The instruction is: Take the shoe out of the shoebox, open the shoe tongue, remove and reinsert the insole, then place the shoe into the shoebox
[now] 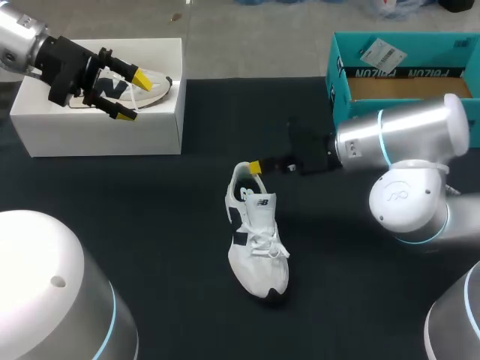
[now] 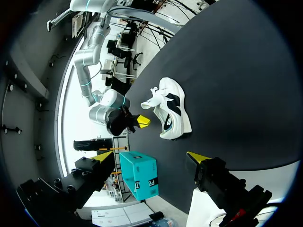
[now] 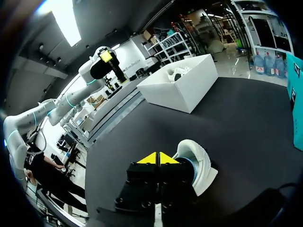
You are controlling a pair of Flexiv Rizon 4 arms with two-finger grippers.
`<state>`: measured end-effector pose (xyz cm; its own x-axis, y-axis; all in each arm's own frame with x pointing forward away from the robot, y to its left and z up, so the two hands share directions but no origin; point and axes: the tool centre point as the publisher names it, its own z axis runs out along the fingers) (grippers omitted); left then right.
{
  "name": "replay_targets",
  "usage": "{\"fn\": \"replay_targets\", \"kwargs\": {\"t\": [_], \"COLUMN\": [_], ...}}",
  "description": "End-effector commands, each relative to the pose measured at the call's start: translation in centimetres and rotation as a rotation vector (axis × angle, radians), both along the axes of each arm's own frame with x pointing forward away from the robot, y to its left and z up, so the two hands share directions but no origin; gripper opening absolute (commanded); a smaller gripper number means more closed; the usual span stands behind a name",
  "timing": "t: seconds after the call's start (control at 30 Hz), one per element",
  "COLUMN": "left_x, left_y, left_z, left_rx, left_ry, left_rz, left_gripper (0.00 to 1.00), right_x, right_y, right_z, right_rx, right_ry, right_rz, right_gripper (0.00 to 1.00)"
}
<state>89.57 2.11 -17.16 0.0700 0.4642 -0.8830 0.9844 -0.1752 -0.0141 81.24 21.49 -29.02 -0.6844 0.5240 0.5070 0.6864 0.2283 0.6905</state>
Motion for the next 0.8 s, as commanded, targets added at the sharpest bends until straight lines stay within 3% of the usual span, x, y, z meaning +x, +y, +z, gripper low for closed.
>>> {"fn": "replay_targets", "kwargs": {"t": [0.03, 0.1, 0.17, 0.8], "left_x": [0.0, 0.0, 0.0, 0.0], "left_y": [0.0, 0.0, 0.0, 0.0], "left_z": [0.0, 0.0, 0.0, 0.0], "left_rx": [0.003, 0.003, 0.003, 0.003], "left_ry": [0.000, 0.000, 0.000, 0.000], "left_rz": [-0.002, -0.002, -0.002, -0.002], "left_gripper": [1.00, 1.00, 1.00, 1.00], "right_x": [-0.4, -1.0, -2.2, -2.2], "right_y": [1.0, 0.5, 0.5, 0.5], "right_z": [-0.1, -0.6, -0.4, -0.4], "right_rx": [-0.284, -0.466, -0.814, -0.814], "right_ry": [0.108, 0.145, 0.121, 0.121], "right_rz": [-0.330, -0.570, -0.813, -0.813], "right_gripper": [0.00, 0.00, 0.00, 0.00]}}
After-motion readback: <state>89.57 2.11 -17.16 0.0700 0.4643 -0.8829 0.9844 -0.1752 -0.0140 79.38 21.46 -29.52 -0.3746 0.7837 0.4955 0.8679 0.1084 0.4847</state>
